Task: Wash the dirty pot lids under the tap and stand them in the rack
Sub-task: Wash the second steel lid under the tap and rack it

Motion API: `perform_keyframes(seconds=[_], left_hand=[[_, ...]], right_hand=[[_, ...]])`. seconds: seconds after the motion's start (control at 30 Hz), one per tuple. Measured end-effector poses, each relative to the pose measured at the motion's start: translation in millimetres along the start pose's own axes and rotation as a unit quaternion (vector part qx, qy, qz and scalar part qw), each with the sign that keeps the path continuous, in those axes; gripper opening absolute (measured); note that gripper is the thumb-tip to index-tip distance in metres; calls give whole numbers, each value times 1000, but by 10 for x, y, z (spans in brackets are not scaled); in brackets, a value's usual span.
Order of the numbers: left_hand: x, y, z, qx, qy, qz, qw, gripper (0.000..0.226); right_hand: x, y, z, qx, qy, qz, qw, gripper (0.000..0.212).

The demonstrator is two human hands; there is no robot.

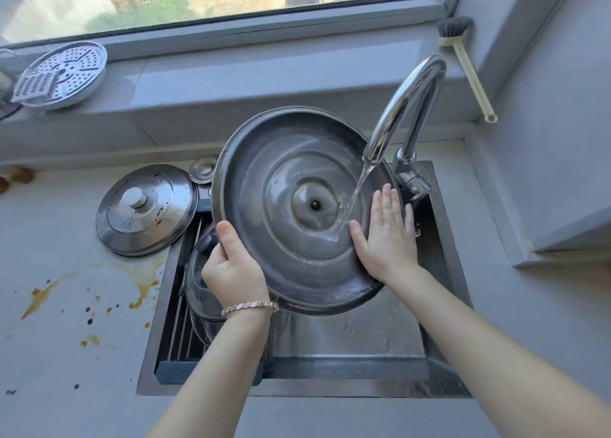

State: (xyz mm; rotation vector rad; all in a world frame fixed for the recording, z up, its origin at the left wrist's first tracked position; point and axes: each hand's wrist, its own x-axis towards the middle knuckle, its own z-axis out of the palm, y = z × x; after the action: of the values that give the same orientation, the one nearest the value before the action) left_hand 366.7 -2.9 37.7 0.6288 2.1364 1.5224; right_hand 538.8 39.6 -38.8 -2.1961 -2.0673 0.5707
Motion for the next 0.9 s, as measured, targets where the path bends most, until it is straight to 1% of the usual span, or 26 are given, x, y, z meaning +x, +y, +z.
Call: perform_keyframes(seconds=[0.07,0.13,0.2,0.23,0.27,0.33,0.43,0.5,0.57,0.6,0.63,0.67,0.7,0.77,0.8,0.83,0.9], left_hand=[[-36,-19,16,22,3,-23,999,57],[-85,-103,55,5,-9,-48,999,56],[-117,-176,105,-34,-32,-79,996,53],[-114,-205,130,-47,-41,-96,993,48],[-118,-220,150,-57,-47,-116,991,45],[-127,-241,150,-70,-59,-167,982,45],[-106,-290,113,-79,-86,-219,969,37],[-74,-310,83,-72,-82,-221,969,44],[-52,-337,64,-32,-82,-206,975,52],[-66,-378,64,-15,-89,-206,974,53],[-99,-429,61,1,-101,-212,972,54],[-146,-477,65,16,-119,-223,967,54],[-200,-522,79,30,-141,-238,961,52],[-317,-574,106,50,-177,-250,951,49],[-356,-563,122,53,-183,-247,950,48],[-373,-533,140,53,-183,-241,952,47],[-353,-483,174,43,-176,-237,955,44]], right_hand=[[17,-169,-21,16,15,-7,1000,73],[24,-394,-48,43,33,-88,995,77],[-24,-633,-81,52,28,-190,980,82],[-73,-739,-85,39,10,-241,970,80],[-132,-822,-70,17,-16,-289,957,74],[-242,-886,-43,-17,-72,-366,928,63],[-423,-705,-72,-44,-122,-430,893,74],[-601,-466,-111,-47,-178,-473,861,70],[-791,-235,-164,-46,-235,-492,837,66],[-837,-144,-187,-51,-257,-491,831,65],[-829,-81,-211,-59,-268,-480,834,65],[-764,-35,-222,-69,-266,-457,846,67],[-647,-2,-219,-85,-255,-422,866,70],[-396,75,-203,-122,-209,-349,905,80],[-320,106,-194,-136,-188,-333,914,84],[-315,108,-177,-141,-183,-335,914,87],[-501,13,-118,-110,-216,-383,891,83]])
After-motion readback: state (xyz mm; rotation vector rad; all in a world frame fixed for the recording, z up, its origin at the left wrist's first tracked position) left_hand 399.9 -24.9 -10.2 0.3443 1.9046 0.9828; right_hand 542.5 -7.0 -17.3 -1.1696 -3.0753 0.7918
